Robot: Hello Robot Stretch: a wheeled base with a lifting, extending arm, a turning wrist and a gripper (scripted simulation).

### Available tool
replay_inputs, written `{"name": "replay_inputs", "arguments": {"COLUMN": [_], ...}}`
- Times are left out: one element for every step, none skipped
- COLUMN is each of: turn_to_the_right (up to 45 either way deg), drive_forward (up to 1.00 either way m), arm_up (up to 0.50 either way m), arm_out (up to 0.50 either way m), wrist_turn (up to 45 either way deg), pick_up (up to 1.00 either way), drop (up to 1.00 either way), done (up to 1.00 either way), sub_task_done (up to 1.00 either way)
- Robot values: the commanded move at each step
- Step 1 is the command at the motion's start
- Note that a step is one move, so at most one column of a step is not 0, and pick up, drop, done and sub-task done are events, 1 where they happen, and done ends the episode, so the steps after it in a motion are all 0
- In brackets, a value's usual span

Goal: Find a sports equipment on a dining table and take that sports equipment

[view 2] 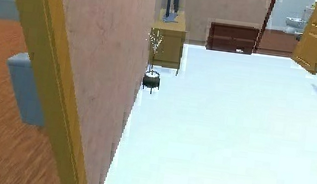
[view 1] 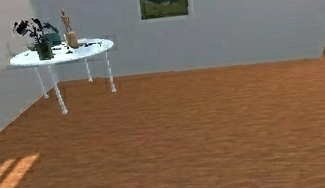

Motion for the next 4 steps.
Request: {"name": "replay_inputs", "arguments": {"turn_to_the_right": [-45.0,-45.0,-42.0,0.0], "drive_forward": [0.00,0.00,0.00,0.20], "arm_up": [0.00,0.00,0.00,0.00], "arm_out": [0.00,0.00,0.00,0.00], "wrist_turn": [0.0,0.0,0.0,0.0], "pick_up": [0.00,0.00,0.00,0.00], "drop": [0.00,0.00,0.00,0.00], "done": [0.00,0.00,0.00,0.00], "sub_task_done": [0.00,0.00,0.00,0.00]}}
